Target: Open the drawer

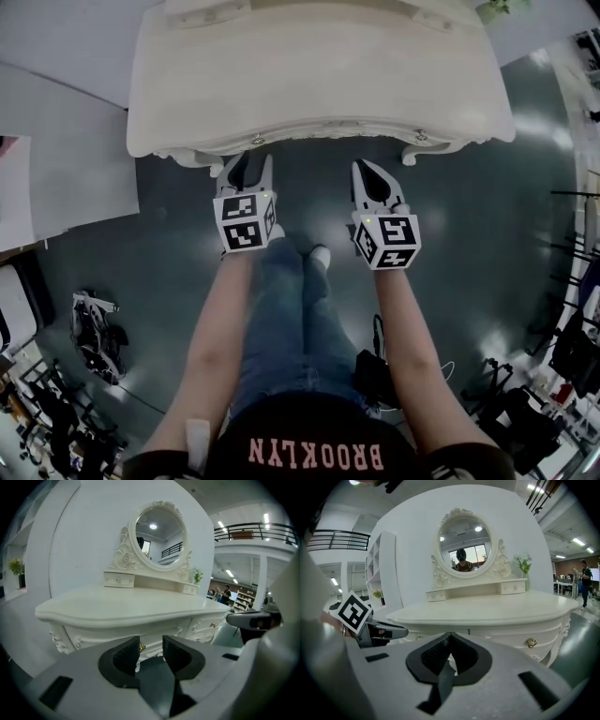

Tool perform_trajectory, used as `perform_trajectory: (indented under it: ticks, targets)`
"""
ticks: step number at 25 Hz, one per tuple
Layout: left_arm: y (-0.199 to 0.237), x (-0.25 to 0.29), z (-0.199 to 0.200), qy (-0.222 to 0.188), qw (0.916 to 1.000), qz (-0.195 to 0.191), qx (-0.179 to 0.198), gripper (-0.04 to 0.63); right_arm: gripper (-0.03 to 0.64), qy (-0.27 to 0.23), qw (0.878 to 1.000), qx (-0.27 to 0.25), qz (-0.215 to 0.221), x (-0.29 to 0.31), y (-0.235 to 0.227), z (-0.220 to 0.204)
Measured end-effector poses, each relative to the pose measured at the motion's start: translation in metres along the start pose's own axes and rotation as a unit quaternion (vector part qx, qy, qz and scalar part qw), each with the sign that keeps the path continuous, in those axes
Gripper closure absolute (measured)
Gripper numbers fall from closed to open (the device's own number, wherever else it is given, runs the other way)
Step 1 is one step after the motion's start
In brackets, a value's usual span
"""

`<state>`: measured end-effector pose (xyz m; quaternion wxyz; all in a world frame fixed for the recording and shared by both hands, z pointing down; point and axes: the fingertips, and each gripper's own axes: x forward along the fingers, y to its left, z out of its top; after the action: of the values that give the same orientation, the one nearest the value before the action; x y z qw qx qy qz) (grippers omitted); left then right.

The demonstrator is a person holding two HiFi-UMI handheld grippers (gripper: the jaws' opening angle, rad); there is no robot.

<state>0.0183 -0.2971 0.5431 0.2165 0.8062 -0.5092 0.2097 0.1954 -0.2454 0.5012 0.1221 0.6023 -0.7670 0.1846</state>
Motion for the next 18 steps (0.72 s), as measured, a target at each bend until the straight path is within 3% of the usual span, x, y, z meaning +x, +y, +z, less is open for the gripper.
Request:
perform_trajectory:
  ticks: [13,18]
  targets:
    - [0.025,0.070,-0.036,0.048,0.9972,0.057,-0.003,0.460,0.620,0.036,0.999,0.025,-0.008,0.032,-0.023,-0.045]
    - [0.036,0.079,-0.041,0.056,0.9955,0.076,0.017,0.464,0.620,0.038,0.999,0.023,-0.007,0.034,-0.020,-0.045]
